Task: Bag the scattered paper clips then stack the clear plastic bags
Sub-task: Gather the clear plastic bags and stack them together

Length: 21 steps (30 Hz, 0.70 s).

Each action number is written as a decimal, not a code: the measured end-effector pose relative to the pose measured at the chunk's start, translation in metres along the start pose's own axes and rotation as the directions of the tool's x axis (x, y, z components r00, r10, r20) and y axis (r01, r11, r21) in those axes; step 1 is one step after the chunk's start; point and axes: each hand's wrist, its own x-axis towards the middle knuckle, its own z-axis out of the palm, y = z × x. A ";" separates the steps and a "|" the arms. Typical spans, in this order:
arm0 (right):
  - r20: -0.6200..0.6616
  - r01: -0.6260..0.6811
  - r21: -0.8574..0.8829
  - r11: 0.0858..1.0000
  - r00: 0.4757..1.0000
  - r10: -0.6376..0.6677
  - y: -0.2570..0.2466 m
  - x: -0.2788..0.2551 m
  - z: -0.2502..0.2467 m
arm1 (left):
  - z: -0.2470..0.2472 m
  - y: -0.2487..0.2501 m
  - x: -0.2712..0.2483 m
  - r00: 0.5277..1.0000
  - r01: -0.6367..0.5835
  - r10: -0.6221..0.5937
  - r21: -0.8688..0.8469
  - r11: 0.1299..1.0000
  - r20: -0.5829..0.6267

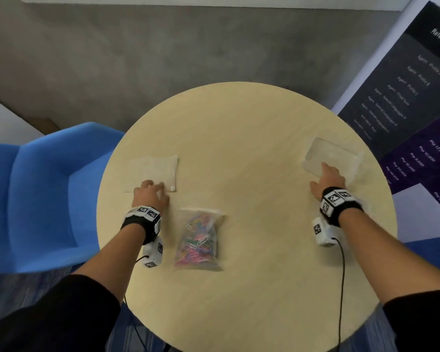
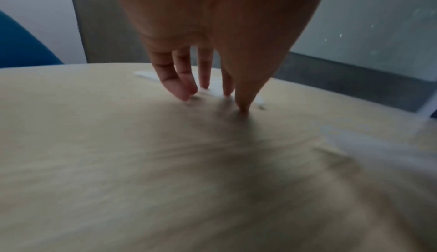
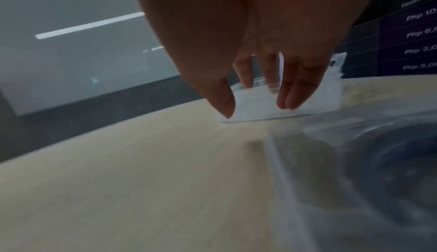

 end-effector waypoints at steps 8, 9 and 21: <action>-0.025 0.248 0.052 0.967 0.969 -0.247 -0.024 -0.018 0.004 | -0.003 -0.007 -0.010 0.983 -0.064 0.068 0.031 0.997 -0.169; 0.000 0.271 0.065 0.960 0.962 -0.272 -0.030 -0.028 0.006 | -0.009 -0.006 -0.012 0.979 -0.071 0.072 0.015 0.997 -0.189; 0.293 0.309 0.154 0.939 0.893 -0.342 -0.025 -0.166 0.030 | -0.050 0.140 -0.072 0.855 -0.471 0.506 -0.577 0.668 -0.112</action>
